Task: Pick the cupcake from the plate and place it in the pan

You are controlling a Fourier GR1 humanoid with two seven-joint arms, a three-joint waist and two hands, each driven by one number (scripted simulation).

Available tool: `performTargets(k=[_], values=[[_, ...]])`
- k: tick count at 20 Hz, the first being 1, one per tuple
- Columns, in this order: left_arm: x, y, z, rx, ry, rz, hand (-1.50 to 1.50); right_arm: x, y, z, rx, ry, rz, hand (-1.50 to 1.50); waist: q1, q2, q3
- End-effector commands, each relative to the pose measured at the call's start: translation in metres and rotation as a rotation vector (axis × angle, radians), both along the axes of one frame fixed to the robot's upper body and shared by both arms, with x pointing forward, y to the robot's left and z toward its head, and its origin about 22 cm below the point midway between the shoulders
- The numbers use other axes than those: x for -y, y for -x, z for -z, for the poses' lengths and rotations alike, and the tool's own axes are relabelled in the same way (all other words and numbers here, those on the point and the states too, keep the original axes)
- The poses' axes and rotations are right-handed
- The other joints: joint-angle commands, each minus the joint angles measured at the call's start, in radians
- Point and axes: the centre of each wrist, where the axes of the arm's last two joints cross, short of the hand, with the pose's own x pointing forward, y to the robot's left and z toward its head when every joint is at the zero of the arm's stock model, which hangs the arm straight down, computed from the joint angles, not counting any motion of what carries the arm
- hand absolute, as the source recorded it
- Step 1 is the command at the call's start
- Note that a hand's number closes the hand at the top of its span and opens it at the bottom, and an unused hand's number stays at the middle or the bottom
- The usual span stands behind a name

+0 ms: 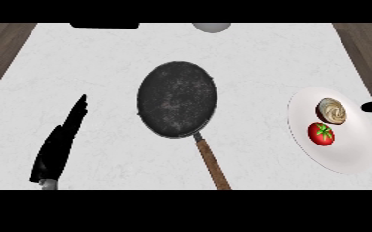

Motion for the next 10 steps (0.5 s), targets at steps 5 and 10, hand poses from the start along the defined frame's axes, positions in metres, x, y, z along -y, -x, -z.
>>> performTargets(k=[5,10], values=[[0.008,-0.008,0.002,-0.002,0.011,-0.001,0.0,-0.017,-0.042,0.0,-0.177,-0.025,-0.069,-1.5,-0.004,0.0,0.001],[-0.013,-0.008,-0.007,0.008,0.006,0.009,0.0,-0.012,-0.052,0.003,-0.359,-0.016,-0.123,-1.5,0.002,0.001,0.001]])
